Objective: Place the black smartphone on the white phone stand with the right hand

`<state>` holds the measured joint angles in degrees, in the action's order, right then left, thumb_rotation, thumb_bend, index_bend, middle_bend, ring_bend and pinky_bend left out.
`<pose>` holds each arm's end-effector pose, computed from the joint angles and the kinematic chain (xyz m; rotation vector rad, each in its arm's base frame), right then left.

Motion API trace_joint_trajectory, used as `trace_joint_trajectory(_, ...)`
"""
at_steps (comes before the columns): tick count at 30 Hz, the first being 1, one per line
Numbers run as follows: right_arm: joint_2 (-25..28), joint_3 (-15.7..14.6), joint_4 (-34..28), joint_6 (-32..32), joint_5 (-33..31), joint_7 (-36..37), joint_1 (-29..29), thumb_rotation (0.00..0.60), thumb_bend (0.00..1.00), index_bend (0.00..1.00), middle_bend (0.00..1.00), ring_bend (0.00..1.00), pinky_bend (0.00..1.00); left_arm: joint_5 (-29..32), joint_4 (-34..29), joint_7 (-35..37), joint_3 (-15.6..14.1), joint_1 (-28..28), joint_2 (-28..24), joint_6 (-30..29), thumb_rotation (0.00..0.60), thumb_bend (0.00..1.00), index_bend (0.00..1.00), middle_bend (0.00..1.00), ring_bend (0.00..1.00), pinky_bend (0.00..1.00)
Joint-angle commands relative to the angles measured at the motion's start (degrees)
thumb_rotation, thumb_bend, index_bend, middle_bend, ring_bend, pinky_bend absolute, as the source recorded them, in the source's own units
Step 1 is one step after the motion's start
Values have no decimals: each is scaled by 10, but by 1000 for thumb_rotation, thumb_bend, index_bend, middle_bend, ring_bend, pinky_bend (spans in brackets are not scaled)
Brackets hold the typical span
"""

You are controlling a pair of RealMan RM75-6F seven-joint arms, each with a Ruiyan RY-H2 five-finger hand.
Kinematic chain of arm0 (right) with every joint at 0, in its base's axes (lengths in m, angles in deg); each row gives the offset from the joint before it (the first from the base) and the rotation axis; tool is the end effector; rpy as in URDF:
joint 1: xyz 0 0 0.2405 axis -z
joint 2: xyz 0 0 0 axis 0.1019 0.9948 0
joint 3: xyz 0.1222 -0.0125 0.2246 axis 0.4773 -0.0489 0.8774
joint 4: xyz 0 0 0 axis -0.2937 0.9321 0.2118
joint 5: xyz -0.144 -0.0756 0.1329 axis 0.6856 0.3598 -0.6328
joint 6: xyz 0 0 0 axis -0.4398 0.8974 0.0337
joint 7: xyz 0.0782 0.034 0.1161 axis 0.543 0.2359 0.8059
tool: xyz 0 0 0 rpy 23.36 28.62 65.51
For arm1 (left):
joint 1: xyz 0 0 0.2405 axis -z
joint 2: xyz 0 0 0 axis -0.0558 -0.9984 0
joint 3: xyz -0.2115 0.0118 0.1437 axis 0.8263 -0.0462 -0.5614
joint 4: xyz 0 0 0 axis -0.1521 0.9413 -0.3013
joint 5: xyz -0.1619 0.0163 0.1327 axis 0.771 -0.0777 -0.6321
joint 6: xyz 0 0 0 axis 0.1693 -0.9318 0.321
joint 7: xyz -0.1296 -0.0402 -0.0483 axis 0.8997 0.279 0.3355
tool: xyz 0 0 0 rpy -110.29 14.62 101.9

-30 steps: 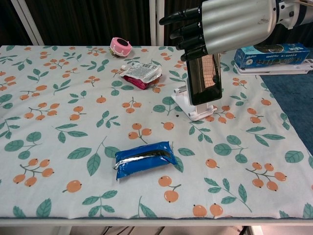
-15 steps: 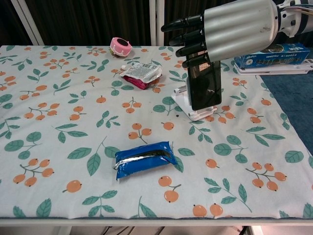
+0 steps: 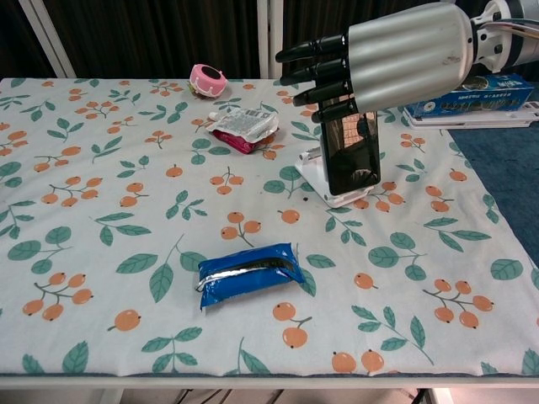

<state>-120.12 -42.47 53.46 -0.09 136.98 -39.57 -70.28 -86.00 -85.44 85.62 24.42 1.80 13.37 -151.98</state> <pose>-0.1181 -0.4119 0.0461 2.2804 1.1996 0.7863 -0.3351 0.1847 0.1602 -1.3922 -0.7345 -0.8752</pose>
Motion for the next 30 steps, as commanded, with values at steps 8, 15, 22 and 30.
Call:
trace_joint_trajectory(8, -3, -9, 13, 11, -4, -2, 0, 600, 273, 528, 149, 11, 0, -1, 3, 0, -1, 1, 2, 3, 445, 0, 142, 138, 114, 215)
trace_joint_trajectory(15, -4, -13, 17, 9, -11, -10, 3, 600, 275, 384, 68, 0, 0, -1, 6, 0, -1, 2, 3, 4, 449, 0, 142, 137, 114, 214)
trace_joint_trajectory(22, -4, -18, 14, 4, -15, -13, 3, 600, 227, 5, 0, 0, 0, 1, 4, -2, -1, 1, 1, 7, 452, 0, 142, 137, 113, 215)
trace_joint_trajectory(30, -4, -23, 10, 3, -17, -13, 5, 600, 195, 0, 0, 0, 0, 1, 6, 0, -2, 1, 2, 9, 466, 0, 142, 137, 113, 215)
